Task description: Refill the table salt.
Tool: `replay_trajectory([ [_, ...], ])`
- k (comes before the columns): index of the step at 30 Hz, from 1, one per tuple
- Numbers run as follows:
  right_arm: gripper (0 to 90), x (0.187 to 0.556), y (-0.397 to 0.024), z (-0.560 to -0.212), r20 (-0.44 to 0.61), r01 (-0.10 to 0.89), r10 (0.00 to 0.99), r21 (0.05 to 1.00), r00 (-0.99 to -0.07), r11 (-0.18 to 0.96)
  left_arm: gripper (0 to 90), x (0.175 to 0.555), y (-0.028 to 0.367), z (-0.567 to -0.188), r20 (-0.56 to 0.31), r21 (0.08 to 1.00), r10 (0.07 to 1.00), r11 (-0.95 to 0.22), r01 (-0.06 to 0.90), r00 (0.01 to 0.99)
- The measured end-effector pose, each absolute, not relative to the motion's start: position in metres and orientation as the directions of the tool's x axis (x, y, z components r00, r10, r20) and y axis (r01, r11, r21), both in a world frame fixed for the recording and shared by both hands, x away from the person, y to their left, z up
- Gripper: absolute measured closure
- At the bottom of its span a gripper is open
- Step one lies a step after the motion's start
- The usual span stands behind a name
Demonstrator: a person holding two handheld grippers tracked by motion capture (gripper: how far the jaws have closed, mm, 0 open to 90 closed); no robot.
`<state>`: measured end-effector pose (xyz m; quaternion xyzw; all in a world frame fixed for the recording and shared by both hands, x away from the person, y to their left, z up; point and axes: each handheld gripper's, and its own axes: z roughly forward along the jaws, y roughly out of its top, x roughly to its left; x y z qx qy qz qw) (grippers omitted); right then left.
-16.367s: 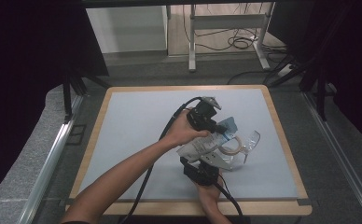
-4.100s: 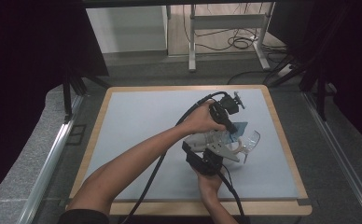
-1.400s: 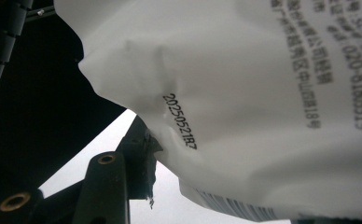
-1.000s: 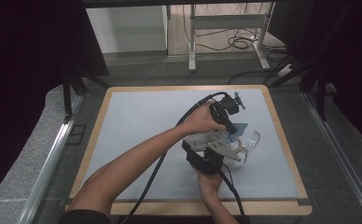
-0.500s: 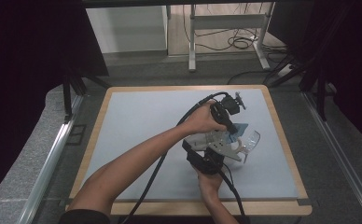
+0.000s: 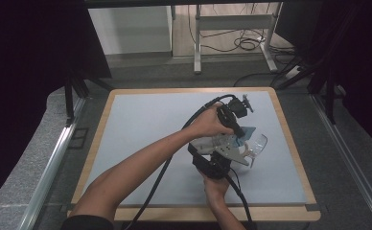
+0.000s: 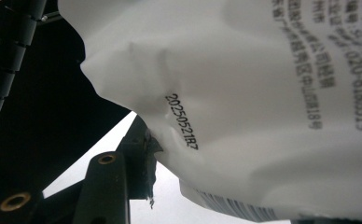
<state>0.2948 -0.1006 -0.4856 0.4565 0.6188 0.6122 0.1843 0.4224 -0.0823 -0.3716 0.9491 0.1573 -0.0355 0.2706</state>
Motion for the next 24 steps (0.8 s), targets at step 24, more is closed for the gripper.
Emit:
replay_trajectory([
  [24, 50.1, 0.2948, -0.1002, -0.4864, 0.322, 0.334, 0.793, 0.929, -0.517, -0.159, 90.0, 0.4226, -0.0821, -0.3716, -0.152, 0.500, 0.279, -0.806, 0.317, 0.948],
])
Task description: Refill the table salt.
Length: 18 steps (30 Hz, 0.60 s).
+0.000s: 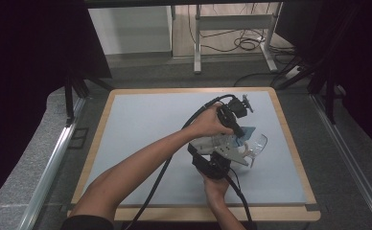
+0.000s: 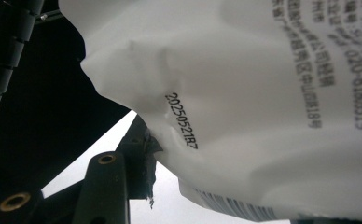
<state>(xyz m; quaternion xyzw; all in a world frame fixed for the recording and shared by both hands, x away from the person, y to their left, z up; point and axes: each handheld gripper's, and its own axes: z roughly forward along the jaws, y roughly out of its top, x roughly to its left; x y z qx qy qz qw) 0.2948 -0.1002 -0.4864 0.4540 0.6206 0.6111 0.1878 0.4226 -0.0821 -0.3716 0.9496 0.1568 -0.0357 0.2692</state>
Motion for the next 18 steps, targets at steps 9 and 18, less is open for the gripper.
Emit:
replay_trajectory([
  [9, 50.2, 0.2949, -0.1020, -0.4854, 0.324, 0.332, 0.794, 0.929, -0.514, -0.165, 90.0, 0.4225, -0.0845, -0.3715, -0.152, 0.498, 0.271, -0.810, 0.311, 0.950],
  [18, 50.3, 0.2950, -0.1008, -0.4876, 0.312, 0.321, 0.797, 0.934, -0.517, -0.157, 90.0, 0.4224, -0.0813, -0.3698, -0.154, 0.504, 0.275, -0.804, 0.315, 0.949],
])
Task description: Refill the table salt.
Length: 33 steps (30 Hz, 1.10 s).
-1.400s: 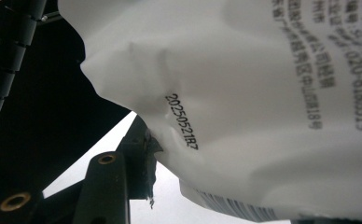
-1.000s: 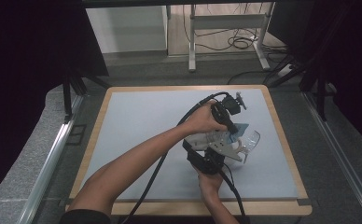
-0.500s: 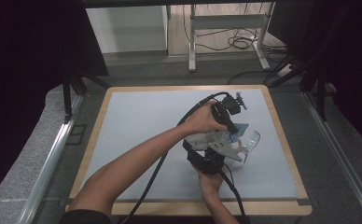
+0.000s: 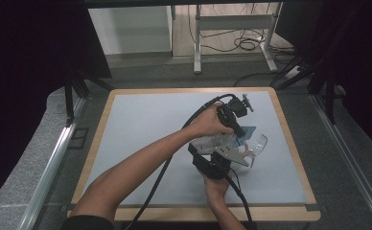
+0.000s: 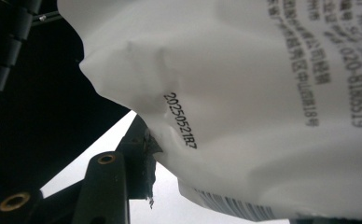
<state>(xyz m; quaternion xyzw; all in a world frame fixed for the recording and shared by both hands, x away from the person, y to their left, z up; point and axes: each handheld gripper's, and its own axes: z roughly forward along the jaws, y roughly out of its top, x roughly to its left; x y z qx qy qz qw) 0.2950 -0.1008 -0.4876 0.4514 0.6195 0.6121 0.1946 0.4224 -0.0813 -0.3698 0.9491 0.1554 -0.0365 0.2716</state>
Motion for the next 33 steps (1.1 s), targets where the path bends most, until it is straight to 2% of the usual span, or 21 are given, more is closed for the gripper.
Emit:
replay_trajectory([
  [33, 50.3, 0.2943, -0.1052, -0.4825, 0.340, 0.325, 0.787, 0.927, -0.515, -0.187, 90.0, 0.4270, -0.0853, -0.3743, -0.168, 0.497, 0.273, -0.807, 0.320, 0.947],
])
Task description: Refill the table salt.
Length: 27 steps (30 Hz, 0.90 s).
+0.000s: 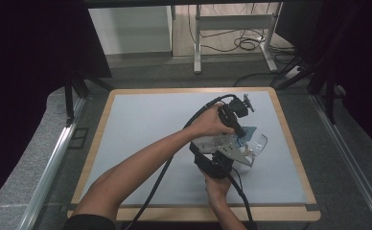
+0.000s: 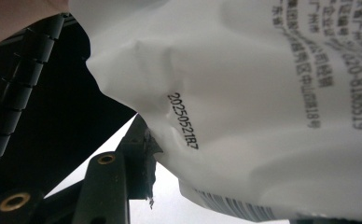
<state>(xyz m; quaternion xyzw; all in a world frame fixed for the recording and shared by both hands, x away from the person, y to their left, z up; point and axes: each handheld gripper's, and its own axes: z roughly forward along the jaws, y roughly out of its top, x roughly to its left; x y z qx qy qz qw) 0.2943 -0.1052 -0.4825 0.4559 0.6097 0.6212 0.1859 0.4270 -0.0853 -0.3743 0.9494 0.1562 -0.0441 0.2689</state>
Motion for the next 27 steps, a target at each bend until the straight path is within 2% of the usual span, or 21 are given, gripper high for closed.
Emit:
replay_trajectory([
  [27, 50.5, 0.2946, -0.1071, -0.4797, 0.326, 0.308, 0.789, 0.934, -0.520, -0.182, 90.0, 0.4266, -0.0871, -0.3750, -0.172, 0.505, 0.272, -0.801, 0.322, 0.947],
])
